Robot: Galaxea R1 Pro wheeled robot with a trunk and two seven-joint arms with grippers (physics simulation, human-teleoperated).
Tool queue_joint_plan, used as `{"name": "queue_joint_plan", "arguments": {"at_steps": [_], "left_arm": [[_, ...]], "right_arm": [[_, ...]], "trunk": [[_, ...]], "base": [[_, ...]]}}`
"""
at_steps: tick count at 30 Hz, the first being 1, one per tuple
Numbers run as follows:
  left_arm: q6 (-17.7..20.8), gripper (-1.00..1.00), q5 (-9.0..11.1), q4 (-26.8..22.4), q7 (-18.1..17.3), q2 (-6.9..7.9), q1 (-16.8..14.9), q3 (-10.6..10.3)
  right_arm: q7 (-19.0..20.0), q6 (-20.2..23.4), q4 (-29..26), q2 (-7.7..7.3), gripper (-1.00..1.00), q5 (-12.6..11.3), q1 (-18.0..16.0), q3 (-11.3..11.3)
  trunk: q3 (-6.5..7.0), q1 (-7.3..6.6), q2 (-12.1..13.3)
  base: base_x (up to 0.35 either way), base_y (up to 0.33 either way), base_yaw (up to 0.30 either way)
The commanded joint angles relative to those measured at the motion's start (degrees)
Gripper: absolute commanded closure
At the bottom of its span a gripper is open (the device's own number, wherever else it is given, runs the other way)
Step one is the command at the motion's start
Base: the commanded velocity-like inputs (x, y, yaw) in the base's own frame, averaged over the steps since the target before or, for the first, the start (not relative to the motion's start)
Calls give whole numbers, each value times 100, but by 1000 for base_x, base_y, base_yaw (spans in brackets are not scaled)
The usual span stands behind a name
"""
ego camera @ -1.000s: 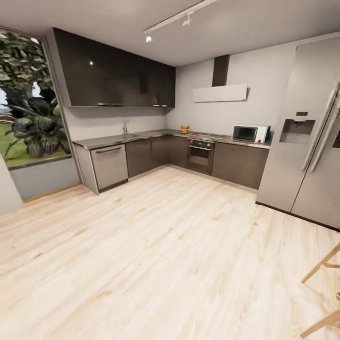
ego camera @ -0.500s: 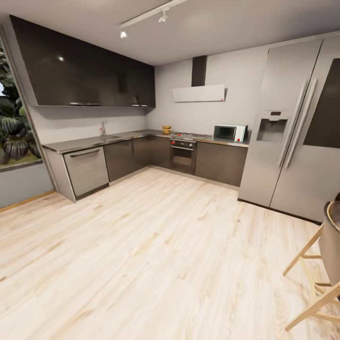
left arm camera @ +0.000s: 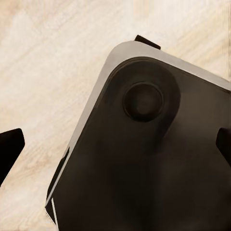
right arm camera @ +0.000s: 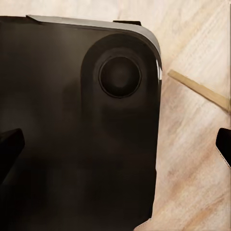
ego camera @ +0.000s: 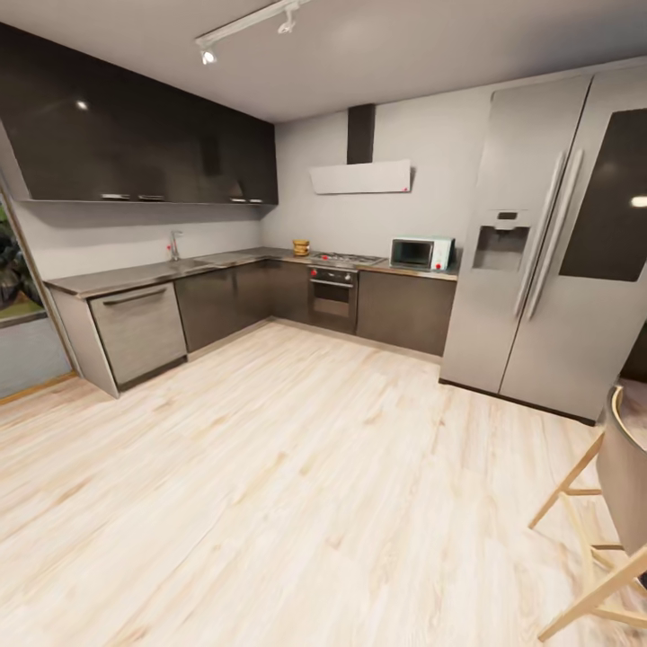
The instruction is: In the kitchen, take the popcorn bag from the countertop, put it into the microwave, and heat it until the popcorn is cooked so the cooked popcorn ends up inside the bag.
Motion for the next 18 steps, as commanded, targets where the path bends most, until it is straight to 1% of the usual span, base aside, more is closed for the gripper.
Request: {"name": "queue_joint_plan", "arguments": {"at_steps": [1,18], "left_arm": [[-5,-100,-15,-1,6,-2,-2,41],[18,-100,-14,-7,7,-3,0,41]], "right_arm": [[-2,-18,1,-1,-100,4,-1,7],[-6,-31,1,6,-100,24,-1,13]], "trunk": [[-4,3,-2],[-4,3,-2]], "base": [[324,0,0],[324,0,0]]}}
